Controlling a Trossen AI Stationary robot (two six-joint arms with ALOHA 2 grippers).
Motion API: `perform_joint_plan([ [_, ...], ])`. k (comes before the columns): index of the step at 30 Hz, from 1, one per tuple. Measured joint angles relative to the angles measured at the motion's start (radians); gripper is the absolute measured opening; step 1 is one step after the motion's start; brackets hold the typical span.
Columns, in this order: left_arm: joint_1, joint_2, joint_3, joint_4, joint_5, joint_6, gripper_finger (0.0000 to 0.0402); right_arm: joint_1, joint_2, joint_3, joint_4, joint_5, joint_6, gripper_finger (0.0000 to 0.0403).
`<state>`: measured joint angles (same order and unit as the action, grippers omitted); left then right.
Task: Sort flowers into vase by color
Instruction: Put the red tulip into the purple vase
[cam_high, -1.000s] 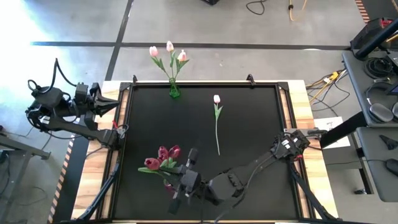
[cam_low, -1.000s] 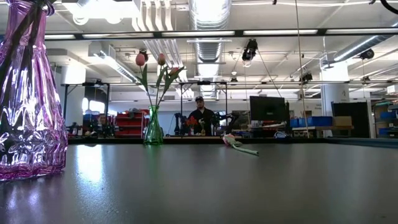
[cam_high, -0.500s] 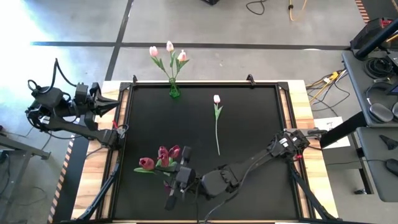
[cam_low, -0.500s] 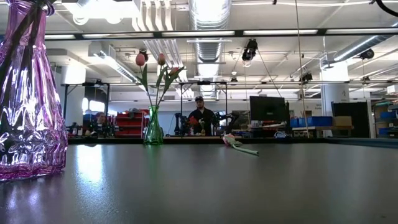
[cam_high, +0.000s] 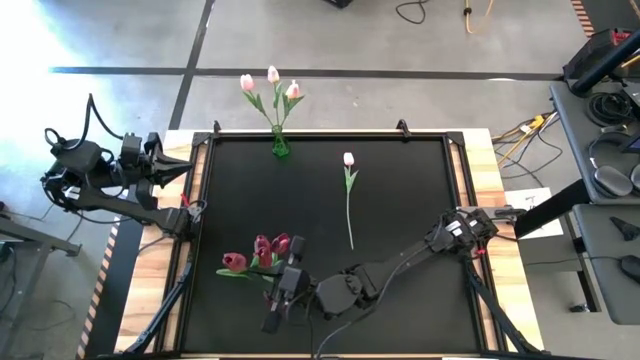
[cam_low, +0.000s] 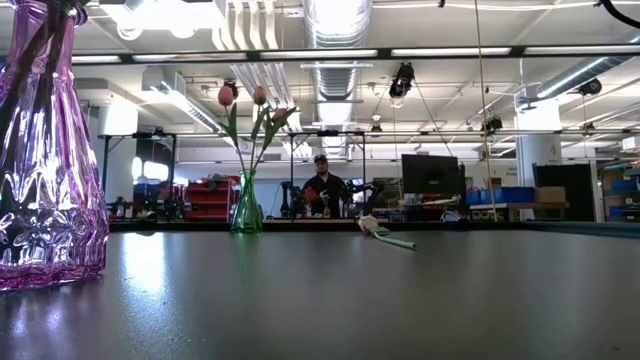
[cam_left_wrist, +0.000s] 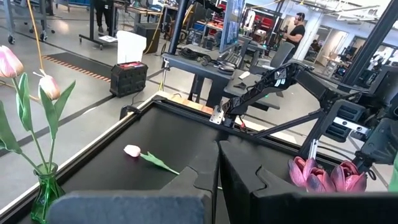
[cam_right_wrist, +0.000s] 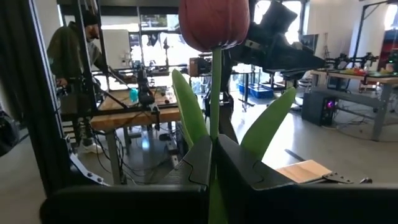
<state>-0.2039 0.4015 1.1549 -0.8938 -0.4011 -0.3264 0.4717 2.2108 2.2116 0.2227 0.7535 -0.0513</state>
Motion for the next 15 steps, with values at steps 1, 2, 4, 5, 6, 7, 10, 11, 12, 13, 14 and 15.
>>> perform_joint_plan([
  [1,0.000,0.000,0.000,0.000,0.000,0.000,0.0000,0.000,0.000,0.000,0.001,0.006,0.000,0.0013],
  [2,0.000,0.000,0.000,0.000,0.000,0.000,0.0000,0.001,0.000,0.000,0.001,0.005,0.000,0.0013],
  [4,0.000,0.000,0.000,0.000,0.000,0.000,0.0000,0.001,0.000,0.000,-0.008,0.005,0.006,0.0013],
  [5,0.000,0.000,0.000,0.000,0.000,0.000,0.0000,0.001,0.000,0.000,-0.016,0.006,0.012,0.0013],
  [6,0.000,0.000,0.000,0.000,0.000,0.000,0.0000,0.000,0.000,0.000,-0.027,0.006,0.024,0.0013],
  [7,0.000,0.000,0.000,0.000,0.000,0.000,0.0000,0.000,0.000,0.000,-0.043,0.006,0.035,0.0013],
  [10,0.000,0.000,0.000,0.001,0.000,0.000,0.0000,0.001,0.000,0.000,-0.090,0.007,0.061,0.0013],
  [11,0.000,0.000,0.000,0.000,0.000,0.000,0.0000,0.001,0.000,0.000,-0.109,0.013,0.072,0.0013],
  [12,0.000,0.000,0.000,0.001,0.000,0.000,0.0000,0.001,0.000,0.000,-0.127,0.024,0.088,0.0013],
  [13,0.000,0.000,0.000,0.001,0.000,0.000,0.0000,0.001,0.000,0.000,-0.148,0.032,0.103,0.0013],
  [14,0.000,0.000,0.000,0.001,0.000,0.000,0.0000,0.001,0.000,0.000,-0.169,0.032,0.109,0.0013],
  [15,0.000,0.000,0.000,0.001,0.000,0.000,0.0000,0.001,0.000,0.000,-0.183,0.033,0.112,0.0013],
])
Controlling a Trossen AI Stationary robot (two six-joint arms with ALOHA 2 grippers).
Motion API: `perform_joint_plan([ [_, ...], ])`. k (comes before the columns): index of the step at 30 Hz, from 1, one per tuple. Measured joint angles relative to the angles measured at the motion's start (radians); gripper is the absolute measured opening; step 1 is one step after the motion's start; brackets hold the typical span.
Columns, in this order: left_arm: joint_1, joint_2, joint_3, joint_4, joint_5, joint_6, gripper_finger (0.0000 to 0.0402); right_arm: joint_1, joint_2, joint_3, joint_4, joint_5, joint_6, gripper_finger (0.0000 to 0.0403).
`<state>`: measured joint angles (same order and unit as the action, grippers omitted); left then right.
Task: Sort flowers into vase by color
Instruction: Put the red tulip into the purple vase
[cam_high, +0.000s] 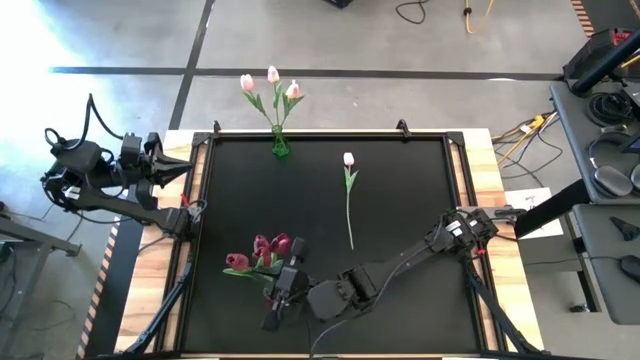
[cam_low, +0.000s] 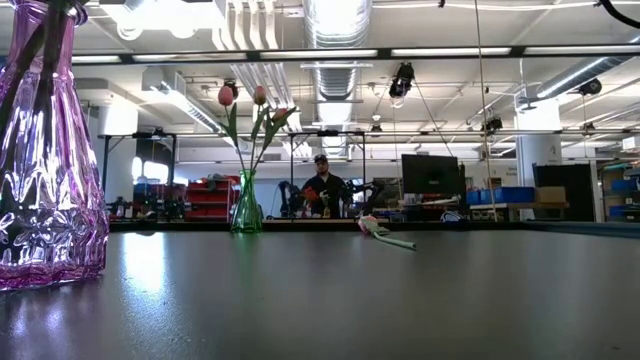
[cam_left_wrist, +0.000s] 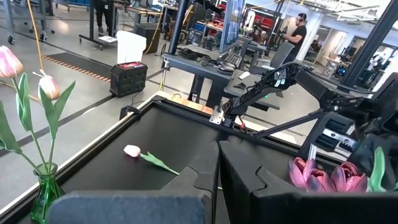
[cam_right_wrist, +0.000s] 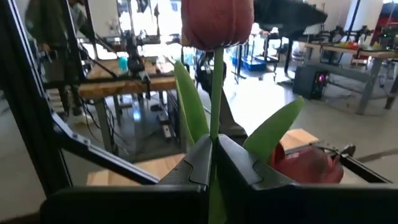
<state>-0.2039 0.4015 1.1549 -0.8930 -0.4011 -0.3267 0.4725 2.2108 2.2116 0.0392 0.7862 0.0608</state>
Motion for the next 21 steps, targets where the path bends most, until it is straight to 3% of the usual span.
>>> perform_joint_plan([
  [13,0.000,0.000,0.000,0.002,0.000,0.000,0.0000,0.001,0.000,0.000,-0.094,0.000,0.062,0.0019],
  [21,0.000,0.000,0.000,0.002,0.000,0.000,0.0000,0.001,0.000,0.000,-0.149,-0.008,0.136,0.0108],
])
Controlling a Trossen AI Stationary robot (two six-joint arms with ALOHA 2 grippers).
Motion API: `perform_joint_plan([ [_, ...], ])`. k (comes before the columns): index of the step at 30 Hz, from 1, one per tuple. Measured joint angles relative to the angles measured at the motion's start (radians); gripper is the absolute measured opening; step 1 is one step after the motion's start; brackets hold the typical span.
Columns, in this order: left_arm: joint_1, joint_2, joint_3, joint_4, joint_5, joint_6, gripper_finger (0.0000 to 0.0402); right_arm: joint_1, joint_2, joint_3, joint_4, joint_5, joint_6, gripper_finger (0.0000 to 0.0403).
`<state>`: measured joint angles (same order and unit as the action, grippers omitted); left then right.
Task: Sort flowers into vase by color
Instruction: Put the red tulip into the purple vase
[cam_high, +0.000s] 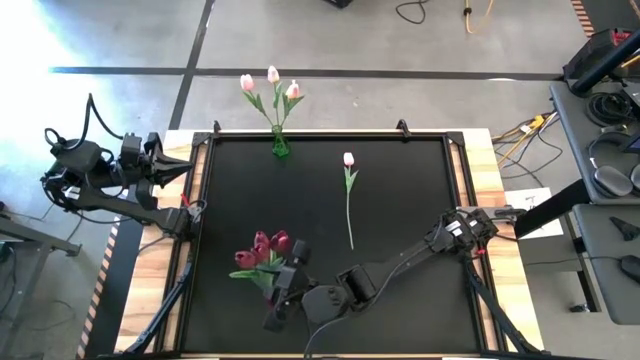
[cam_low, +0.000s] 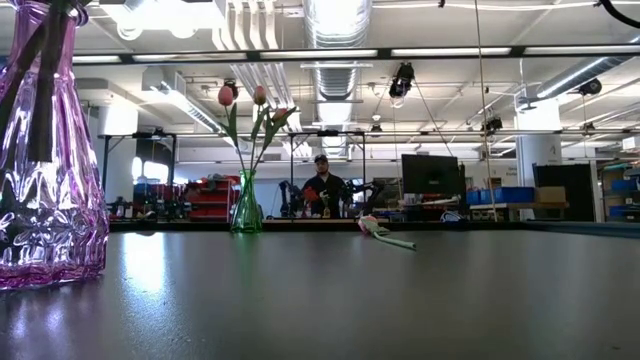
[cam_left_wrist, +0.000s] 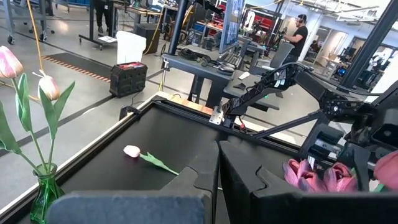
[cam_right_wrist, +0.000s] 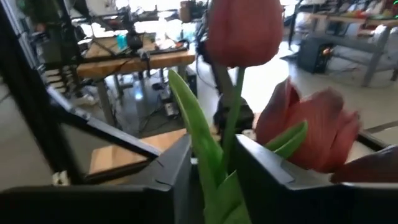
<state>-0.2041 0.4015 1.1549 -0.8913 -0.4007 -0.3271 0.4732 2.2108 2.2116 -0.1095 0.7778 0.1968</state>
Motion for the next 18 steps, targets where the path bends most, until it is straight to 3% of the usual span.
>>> perform_joint_plan([
  [7,0.000,0.000,0.000,0.000,0.000,0.000,0.0000,0.007,-0.010,0.011,-0.027,-0.071,0.024,0.0146],
  [18,0.000,0.000,0.000,0.000,0.000,0.000,0.0000,0.031,-0.044,0.137,-0.284,-0.076,0.031,0.0089],
])
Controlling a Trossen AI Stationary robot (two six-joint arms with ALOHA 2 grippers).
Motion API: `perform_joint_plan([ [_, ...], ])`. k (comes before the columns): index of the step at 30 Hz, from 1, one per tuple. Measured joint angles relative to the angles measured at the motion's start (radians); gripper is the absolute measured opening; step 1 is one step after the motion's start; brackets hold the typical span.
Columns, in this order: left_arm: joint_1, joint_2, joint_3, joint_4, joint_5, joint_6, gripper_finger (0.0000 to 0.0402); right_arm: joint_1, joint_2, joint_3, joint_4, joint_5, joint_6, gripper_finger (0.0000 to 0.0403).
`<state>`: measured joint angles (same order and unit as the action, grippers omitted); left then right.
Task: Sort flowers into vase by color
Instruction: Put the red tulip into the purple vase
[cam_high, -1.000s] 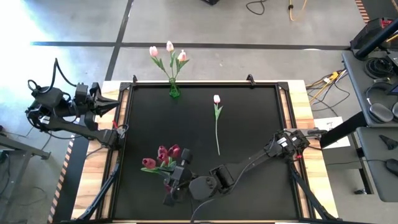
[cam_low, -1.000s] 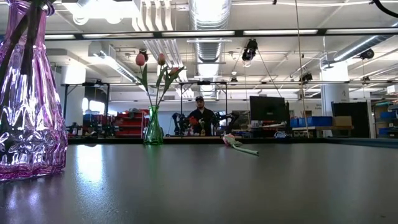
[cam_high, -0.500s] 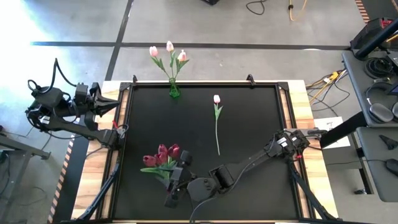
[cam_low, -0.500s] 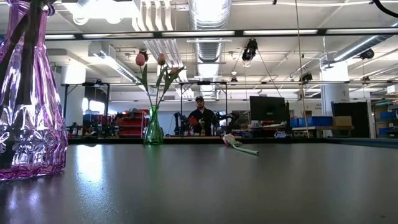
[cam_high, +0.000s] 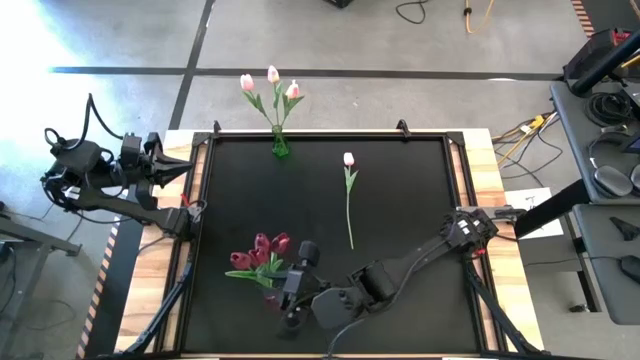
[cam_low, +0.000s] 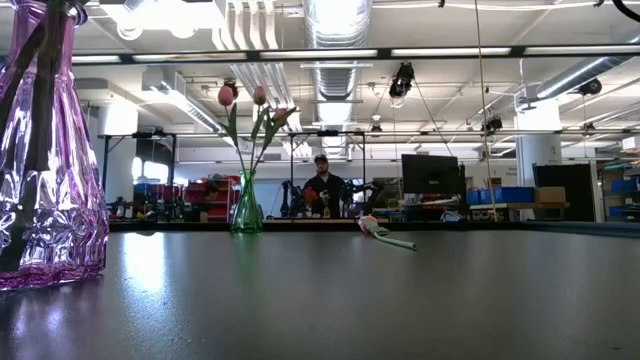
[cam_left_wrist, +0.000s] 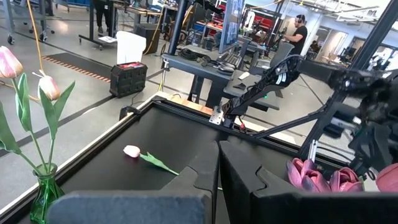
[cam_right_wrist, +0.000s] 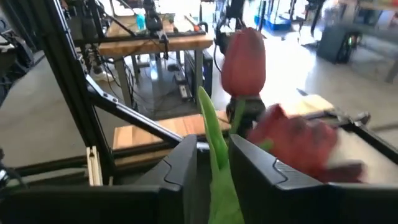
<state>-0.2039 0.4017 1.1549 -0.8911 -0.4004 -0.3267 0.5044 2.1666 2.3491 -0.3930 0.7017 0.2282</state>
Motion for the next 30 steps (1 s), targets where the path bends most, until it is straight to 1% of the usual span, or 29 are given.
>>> perform_joint_plan([
  [5,0.000,0.000,0.000,0.000,0.009,0.001,0.0000,0.002,-0.061,0.003,-0.196,-0.016,0.140,0.0059],
  [9,0.000,0.000,-0.017,0.035,0.081,0.028,0.0000,0.001,-0.115,0.004,-0.317,-0.021,0.177,0.0034],
  [13,0.000,0.043,-0.025,0.167,0.227,0.055,0.0000,-0.019,-0.177,0.005,-0.414,-0.006,0.202,0.0012],
  [15,0.000,0.087,-0.024,0.241,0.318,0.081,0.0000,-0.037,-0.199,0.005,-0.462,-0.002,0.215,0.0010],
  [21,-0.011,0.236,-0.026,0.394,0.597,0.137,0.0000,-0.066,-0.229,0.004,-0.549,-0.004,0.218,0.0009],
  [23,-0.030,0.267,-0.026,0.456,0.659,0.149,0.0000,-0.071,-0.233,0.004,-0.568,-0.003,0.218,0.0009],
  [25,-0.060,0.289,-0.026,0.504,0.684,0.163,0.0000,-0.075,-0.234,0.004,-0.587,-0.002,0.218,0.0009],
  [30,-0.153,0.336,-0.026,0.535,0.675,0.200,0.0000,-0.077,-0.233,0.004,-0.603,0.001,0.225,0.0009],
])
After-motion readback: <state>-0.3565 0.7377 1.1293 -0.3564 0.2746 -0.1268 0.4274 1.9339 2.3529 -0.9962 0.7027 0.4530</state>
